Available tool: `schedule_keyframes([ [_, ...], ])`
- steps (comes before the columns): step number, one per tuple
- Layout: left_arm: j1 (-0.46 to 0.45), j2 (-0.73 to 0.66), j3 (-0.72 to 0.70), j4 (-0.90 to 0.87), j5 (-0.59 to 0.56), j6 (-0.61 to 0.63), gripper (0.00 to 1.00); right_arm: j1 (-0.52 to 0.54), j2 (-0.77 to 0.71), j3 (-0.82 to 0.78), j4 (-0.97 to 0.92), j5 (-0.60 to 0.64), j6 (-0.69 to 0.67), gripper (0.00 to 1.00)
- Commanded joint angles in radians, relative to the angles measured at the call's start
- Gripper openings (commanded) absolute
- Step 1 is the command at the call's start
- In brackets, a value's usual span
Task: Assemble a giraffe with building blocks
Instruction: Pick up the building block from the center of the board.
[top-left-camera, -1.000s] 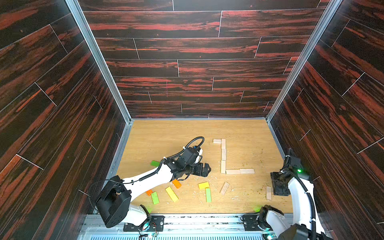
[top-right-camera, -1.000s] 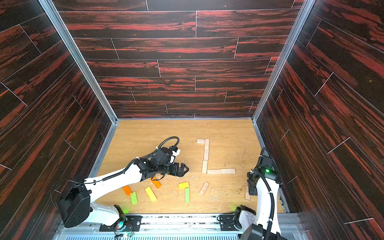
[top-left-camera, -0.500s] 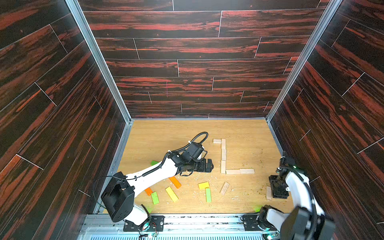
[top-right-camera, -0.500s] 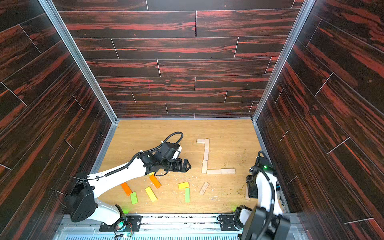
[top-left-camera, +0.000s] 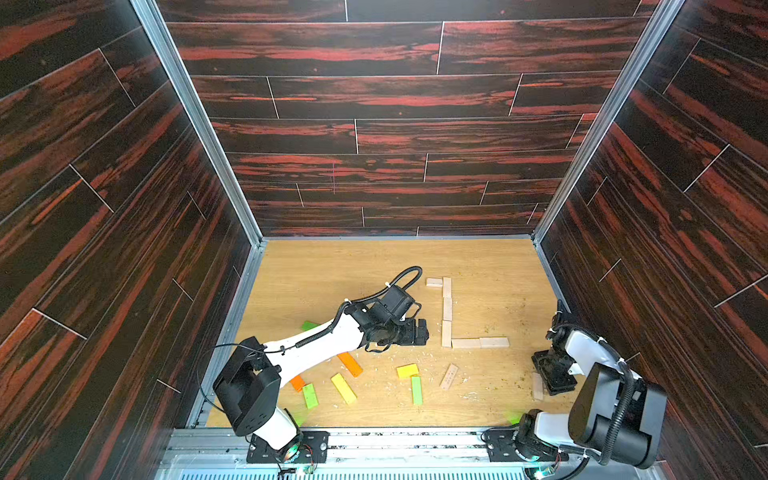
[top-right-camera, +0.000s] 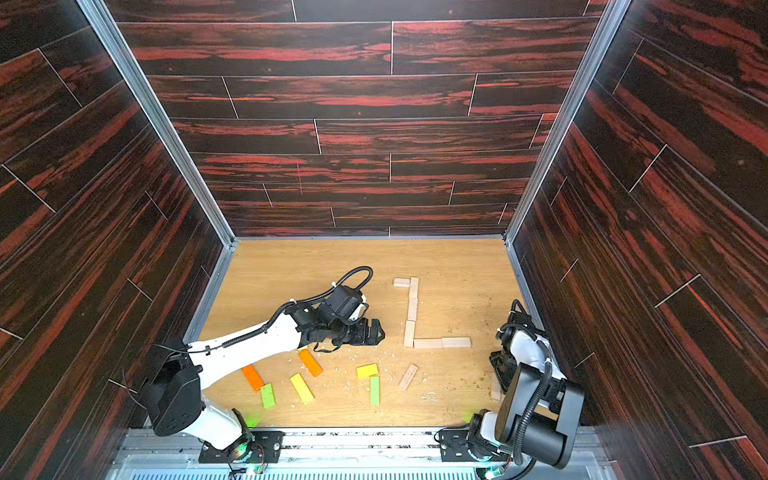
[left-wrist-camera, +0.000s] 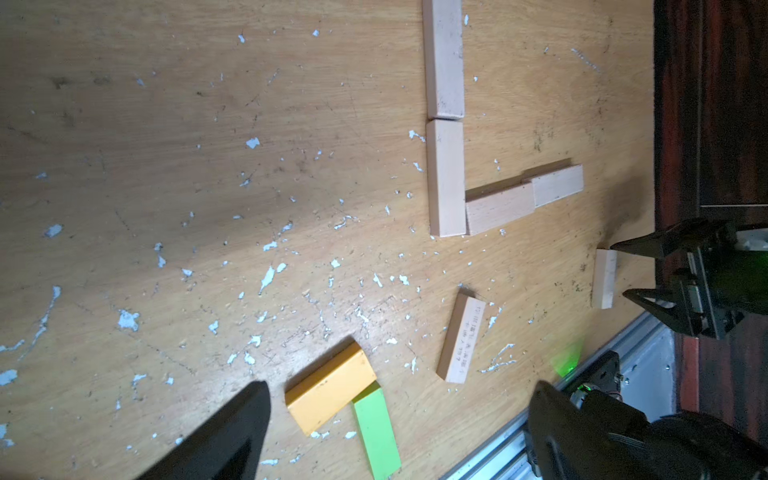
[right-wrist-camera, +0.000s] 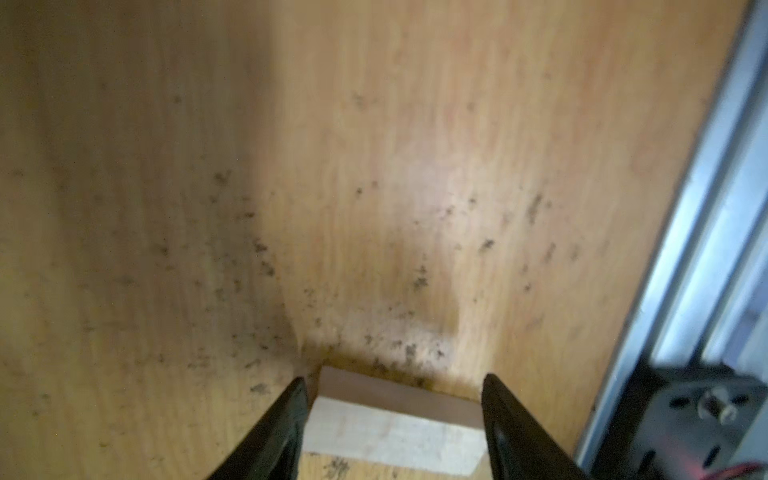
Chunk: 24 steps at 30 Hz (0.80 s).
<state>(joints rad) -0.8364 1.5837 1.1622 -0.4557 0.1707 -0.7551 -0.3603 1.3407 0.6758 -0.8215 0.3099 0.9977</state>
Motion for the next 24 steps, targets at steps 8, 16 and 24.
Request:
schedule_keyframes([
  [8, -0.001, -0.049, -0.018, 0.022, -0.023, 0.017, 1.0, 0.08, -0.077, -0.035, 0.045, -0.008, -0.154, 0.67],
  [16, 0.0, -0.071, -0.024, 0.019, -0.034, 0.028, 1.0, 0.133, -0.02, -0.051, 0.033, -0.011, -0.116, 0.67],
  [24, 0.009, -0.062, -0.022, 0.023, -0.022, 0.034, 1.0, 0.132, 0.014, -0.095, 0.057, -0.022, -0.083, 0.67],
])
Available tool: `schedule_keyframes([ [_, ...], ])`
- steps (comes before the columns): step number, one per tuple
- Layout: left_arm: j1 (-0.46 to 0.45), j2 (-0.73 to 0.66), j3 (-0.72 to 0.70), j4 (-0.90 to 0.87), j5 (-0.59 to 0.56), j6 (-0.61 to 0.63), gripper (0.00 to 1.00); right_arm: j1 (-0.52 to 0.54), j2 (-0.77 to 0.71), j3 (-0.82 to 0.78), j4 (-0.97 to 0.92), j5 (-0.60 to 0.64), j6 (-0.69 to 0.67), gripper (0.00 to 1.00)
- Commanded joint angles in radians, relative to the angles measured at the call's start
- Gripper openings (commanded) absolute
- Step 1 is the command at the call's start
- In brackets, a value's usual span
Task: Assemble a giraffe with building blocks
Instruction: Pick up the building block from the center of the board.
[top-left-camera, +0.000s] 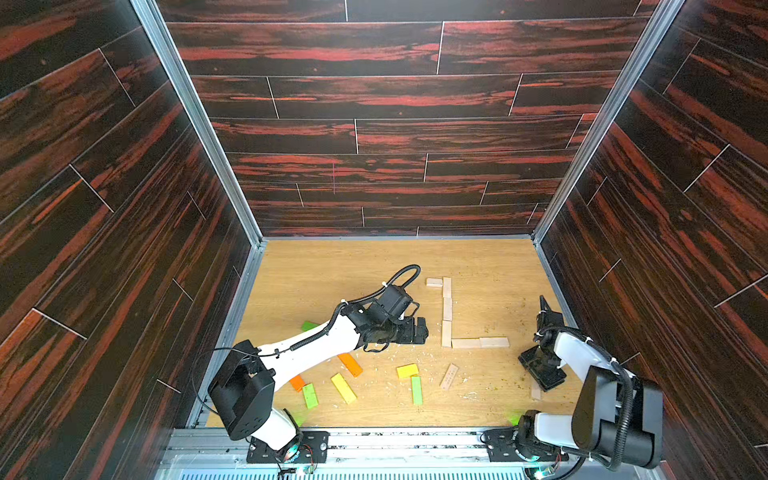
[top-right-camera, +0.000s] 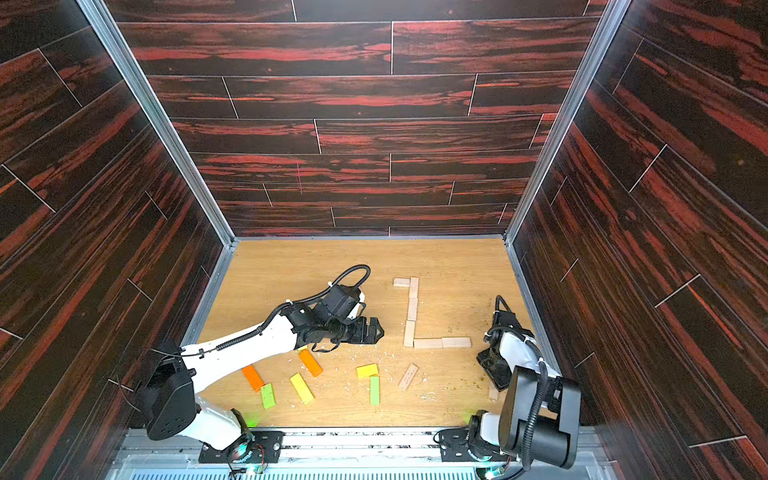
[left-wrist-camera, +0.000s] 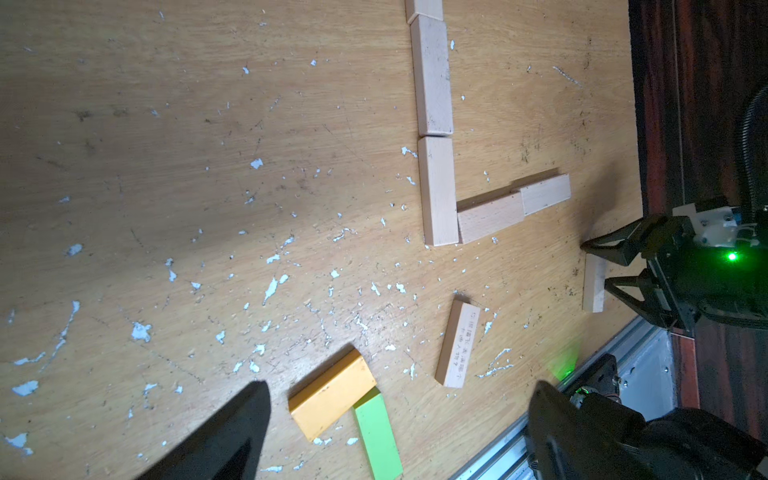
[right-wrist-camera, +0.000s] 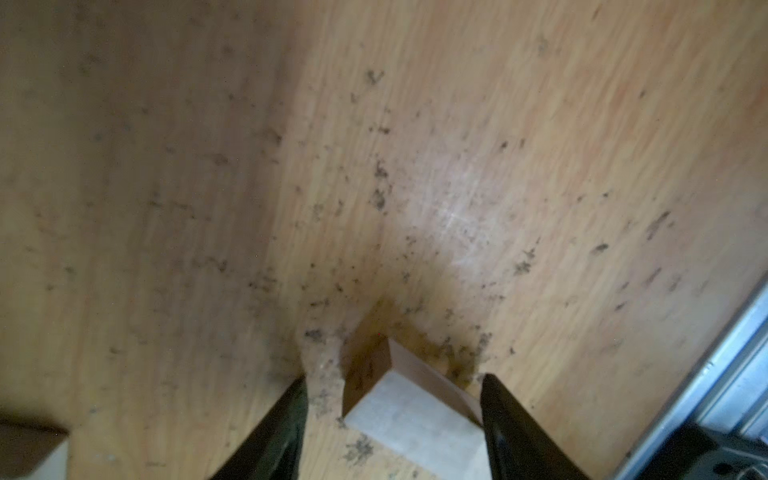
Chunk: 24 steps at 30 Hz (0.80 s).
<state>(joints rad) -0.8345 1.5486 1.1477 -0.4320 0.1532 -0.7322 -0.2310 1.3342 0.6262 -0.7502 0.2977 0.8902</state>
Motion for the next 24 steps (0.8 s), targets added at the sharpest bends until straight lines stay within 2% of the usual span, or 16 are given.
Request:
schedule_keyframes([
  [1, 0.008, -0.026, -0.006, 0.001, -0.004, 0.013, 1.0, 0.004, 0.021, -0.052, -0.01, -0.011, 0.024, 0.66],
  [3, 0.01, -0.024, -0.006, 0.003, -0.004, 0.016, 1.0, 0.003, 0.022, -0.066, 0.0, -0.023, 0.026, 0.64],
  [13, 0.018, -0.031, -0.015, 0.012, -0.004, 0.031, 0.99, 0.004, -0.047, -0.079, -0.022, -0.043, 0.04, 0.35],
  [20, 0.026, -0.043, -0.029, 0.052, 0.006, 0.049, 0.99, 0.007, -0.128, 0.027, -0.119, -0.014, 0.001, 0.13],
  [24, 0.037, -0.058, -0.041, 0.079, 0.018, 0.074, 0.99, 0.01, -0.182, 0.118, -0.194, 0.006, -0.041, 0.07],
])
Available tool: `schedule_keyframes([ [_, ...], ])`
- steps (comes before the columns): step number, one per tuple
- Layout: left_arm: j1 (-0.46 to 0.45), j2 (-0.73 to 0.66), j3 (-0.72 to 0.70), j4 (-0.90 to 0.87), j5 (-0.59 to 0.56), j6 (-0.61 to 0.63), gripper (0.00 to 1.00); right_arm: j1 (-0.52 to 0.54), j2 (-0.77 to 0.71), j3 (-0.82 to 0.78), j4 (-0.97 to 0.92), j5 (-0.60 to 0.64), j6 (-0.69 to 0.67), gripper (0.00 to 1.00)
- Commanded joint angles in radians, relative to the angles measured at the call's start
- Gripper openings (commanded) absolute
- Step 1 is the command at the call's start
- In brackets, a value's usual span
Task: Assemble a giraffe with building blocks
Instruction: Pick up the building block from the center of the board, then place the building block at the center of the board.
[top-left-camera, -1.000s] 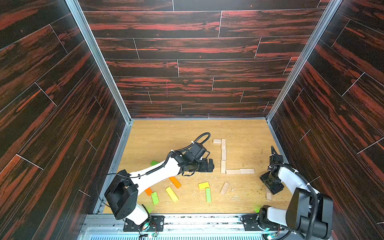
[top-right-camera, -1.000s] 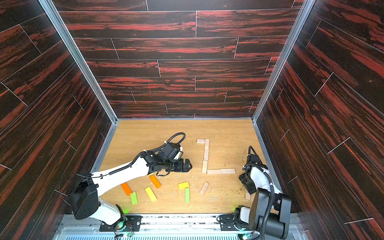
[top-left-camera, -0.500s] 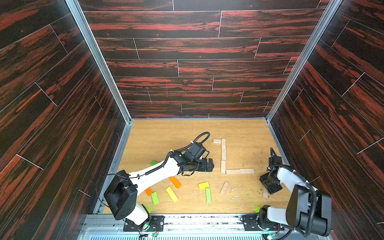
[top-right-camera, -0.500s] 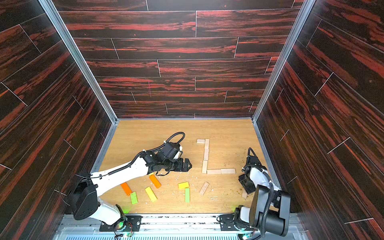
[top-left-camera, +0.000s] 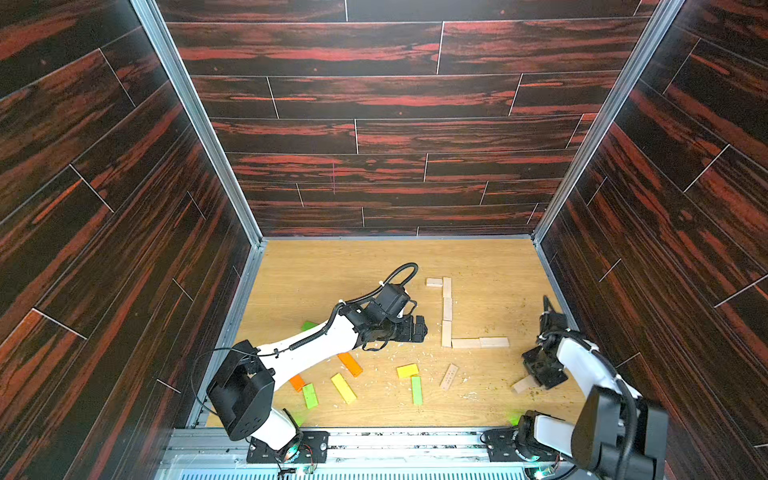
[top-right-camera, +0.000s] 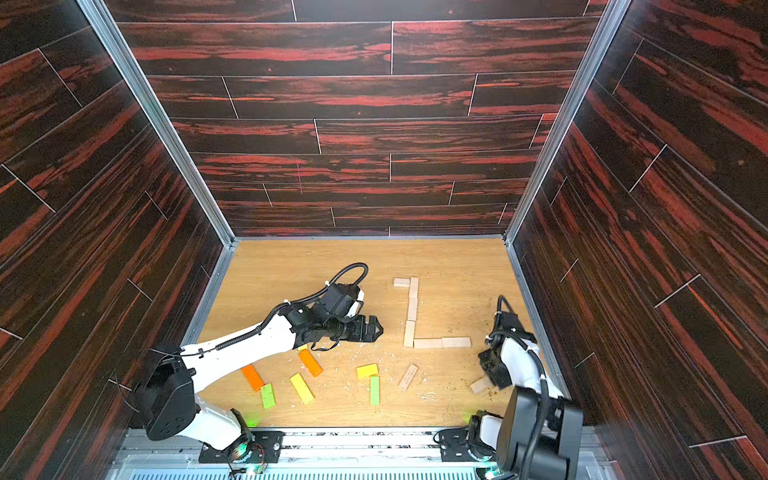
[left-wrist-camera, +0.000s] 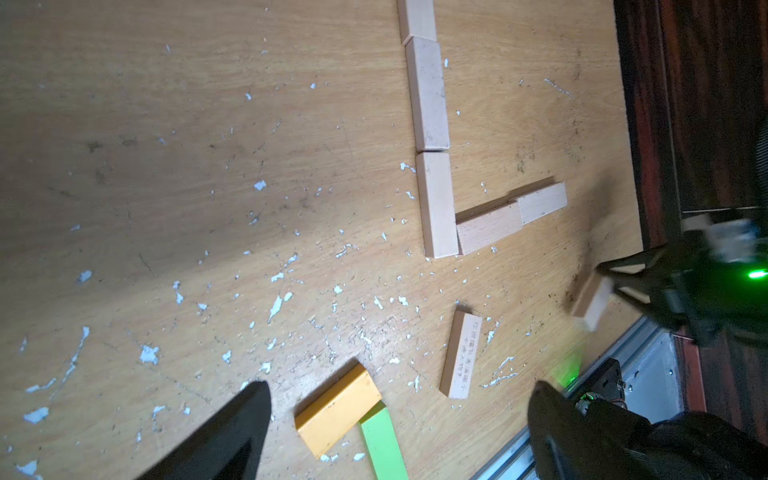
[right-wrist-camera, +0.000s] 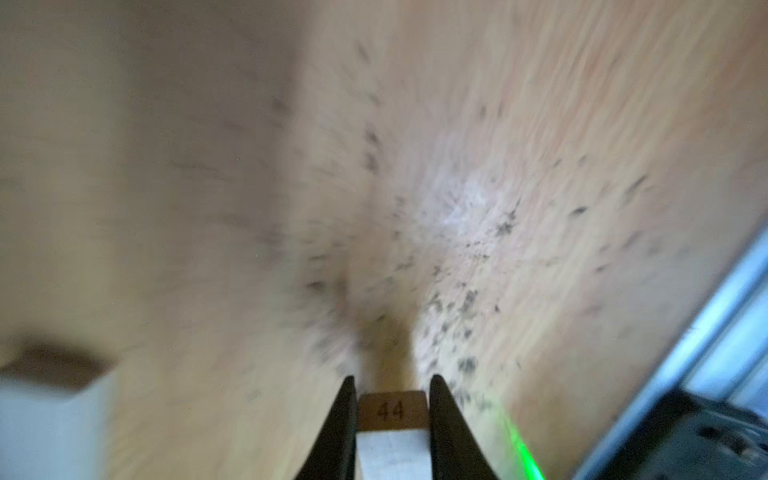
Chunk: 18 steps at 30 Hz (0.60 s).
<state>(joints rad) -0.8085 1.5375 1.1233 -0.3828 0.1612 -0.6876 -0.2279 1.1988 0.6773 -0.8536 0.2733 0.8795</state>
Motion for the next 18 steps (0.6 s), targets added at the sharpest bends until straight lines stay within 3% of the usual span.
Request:
schedule_keyframes([
  [1, 0.015, -0.053, -0.022, 0.039, 0.014, 0.037, 0.99, 0.007, -0.058, 0.088, -0.116, 0.039, -0.034, 0.05],
  [8, 0.06, -0.092, -0.075, 0.112, 0.035, 0.079, 0.99, 0.007, -0.099, 0.23, -0.255, 0.089, -0.057, 0.01],
  [13, 0.088, -0.1, -0.082, 0.136, 0.054, 0.122, 0.99, 0.006, -0.077, 0.352, -0.283, 0.108, -0.17, 0.0],
  [18, 0.09, -0.095, -0.054, 0.096, 0.067, 0.202, 1.0, 0.029, -0.05, 0.401, -0.195, -0.103, -0.455, 0.0],
])
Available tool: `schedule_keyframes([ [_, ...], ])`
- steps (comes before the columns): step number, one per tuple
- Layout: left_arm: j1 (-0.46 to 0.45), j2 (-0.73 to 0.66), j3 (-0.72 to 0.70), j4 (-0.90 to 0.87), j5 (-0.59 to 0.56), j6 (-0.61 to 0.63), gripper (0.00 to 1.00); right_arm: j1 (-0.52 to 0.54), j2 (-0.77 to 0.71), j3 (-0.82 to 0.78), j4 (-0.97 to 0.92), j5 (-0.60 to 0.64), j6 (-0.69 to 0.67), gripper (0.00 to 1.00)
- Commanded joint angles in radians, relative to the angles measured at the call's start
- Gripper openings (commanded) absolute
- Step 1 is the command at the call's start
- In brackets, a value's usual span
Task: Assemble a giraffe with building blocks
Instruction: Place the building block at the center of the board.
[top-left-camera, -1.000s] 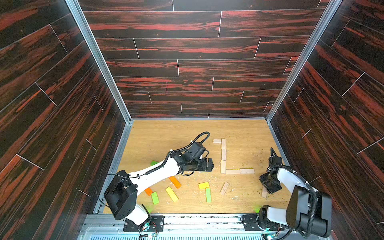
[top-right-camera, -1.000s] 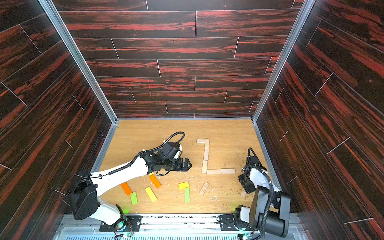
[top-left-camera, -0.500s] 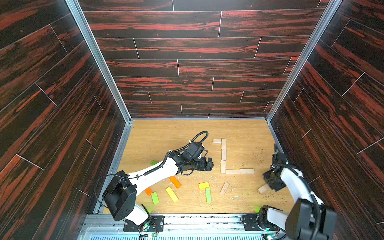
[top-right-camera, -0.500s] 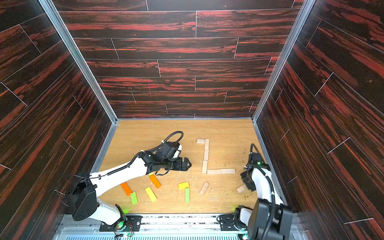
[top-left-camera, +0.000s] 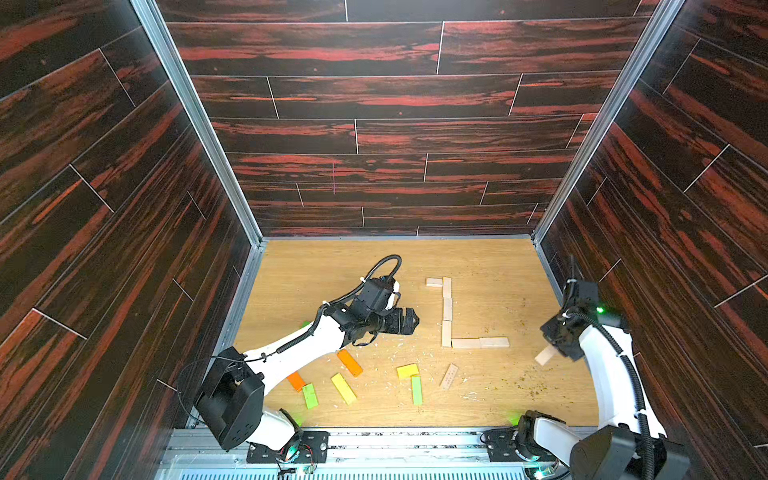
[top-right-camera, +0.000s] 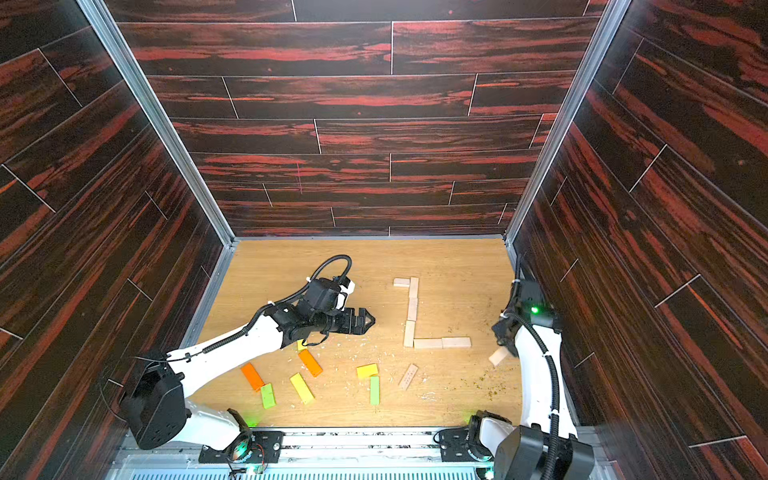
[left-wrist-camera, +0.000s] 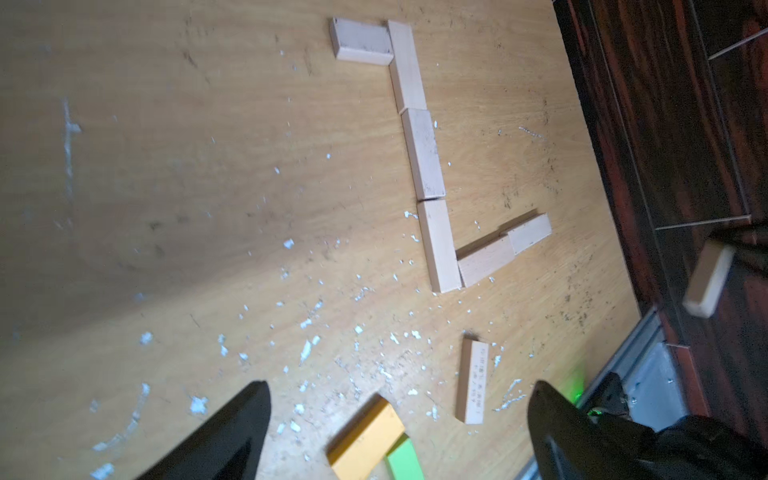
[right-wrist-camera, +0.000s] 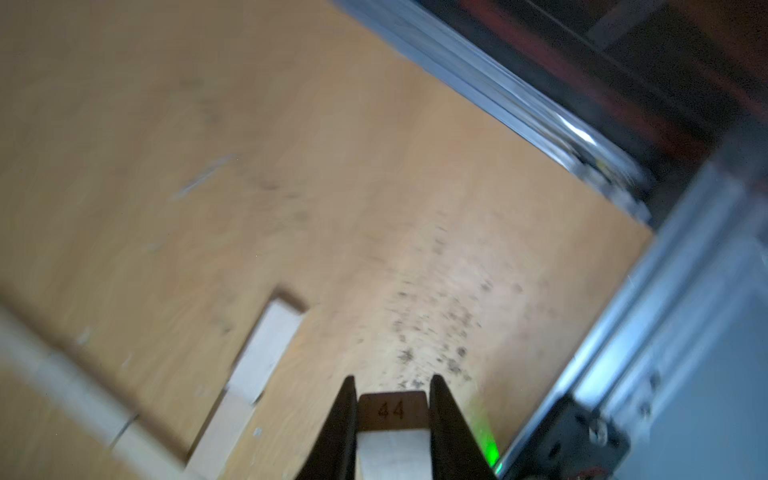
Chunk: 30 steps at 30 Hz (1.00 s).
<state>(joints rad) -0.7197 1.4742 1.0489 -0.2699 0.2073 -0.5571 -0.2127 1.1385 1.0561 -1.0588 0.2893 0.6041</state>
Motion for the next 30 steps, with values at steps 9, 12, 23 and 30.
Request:
schedule_keyframes([
  [9, 0.008, -0.074, 0.022, -0.042, 0.023, 0.146, 1.0, 0.181, 0.069, 0.235, 0.115, 0.017, -0.473, 0.0],
  [12, 0.016, -0.092, 0.011, -0.022, 0.031, 0.142, 1.0, 0.182, 0.097, 0.237, 0.177, -0.009, -0.677, 0.0],
  [23, 0.017, -0.169, -0.053, 0.063, 0.033, 0.119, 1.0, 0.184, 0.032, -0.049, 0.182, -0.149, -1.058, 0.0],
  [30, 0.012, -0.204, -0.07, 0.081, 0.032, 0.116, 1.0, 0.197, -0.081, -0.293, 0.23, -0.267, -1.18, 0.0],
])
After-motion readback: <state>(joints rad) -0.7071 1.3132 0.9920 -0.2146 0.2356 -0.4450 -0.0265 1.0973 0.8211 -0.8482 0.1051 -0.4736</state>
